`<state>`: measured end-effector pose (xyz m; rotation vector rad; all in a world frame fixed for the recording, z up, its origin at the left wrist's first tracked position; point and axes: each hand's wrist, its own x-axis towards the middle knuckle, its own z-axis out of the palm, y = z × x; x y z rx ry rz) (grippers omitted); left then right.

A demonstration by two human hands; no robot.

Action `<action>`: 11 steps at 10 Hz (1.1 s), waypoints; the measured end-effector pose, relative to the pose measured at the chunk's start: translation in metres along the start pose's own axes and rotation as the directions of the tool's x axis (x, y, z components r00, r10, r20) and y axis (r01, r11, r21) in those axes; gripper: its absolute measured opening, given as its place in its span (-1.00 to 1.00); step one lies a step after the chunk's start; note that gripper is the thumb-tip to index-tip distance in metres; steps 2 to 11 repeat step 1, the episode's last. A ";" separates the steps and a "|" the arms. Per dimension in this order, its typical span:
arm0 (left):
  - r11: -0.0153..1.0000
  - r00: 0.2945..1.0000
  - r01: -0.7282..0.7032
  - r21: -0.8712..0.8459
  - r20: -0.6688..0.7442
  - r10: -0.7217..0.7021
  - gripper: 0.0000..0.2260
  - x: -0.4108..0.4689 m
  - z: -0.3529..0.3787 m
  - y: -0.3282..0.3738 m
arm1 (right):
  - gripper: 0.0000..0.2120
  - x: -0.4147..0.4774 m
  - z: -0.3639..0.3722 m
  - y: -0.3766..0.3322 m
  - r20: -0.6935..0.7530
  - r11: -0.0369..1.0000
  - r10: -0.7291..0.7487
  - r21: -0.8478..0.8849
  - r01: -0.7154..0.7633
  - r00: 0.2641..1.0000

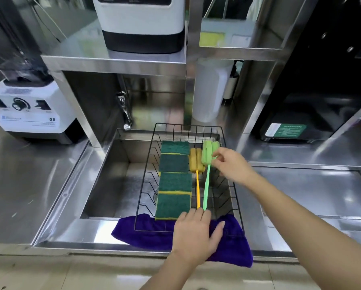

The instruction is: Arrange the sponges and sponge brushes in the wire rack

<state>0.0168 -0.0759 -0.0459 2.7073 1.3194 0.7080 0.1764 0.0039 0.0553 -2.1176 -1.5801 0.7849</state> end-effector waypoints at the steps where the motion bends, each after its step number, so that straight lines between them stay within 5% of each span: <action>1: 0.991 0.980 0.065 -0.114 -0.179 -0.085 -0.65 0.025 -0.024 -0.004 | -0.87 -0.017 -0.049 -0.018 -0.230 0.974 -0.121 0.161 0.161 0.966; 11: 0.991 0.980 0.065 -0.114 -0.179 -0.085 -0.65 0.025 -0.024 -0.004 | -0.87 -0.017 -0.049 -0.018 -0.230 0.974 -0.121 0.161 0.161 0.966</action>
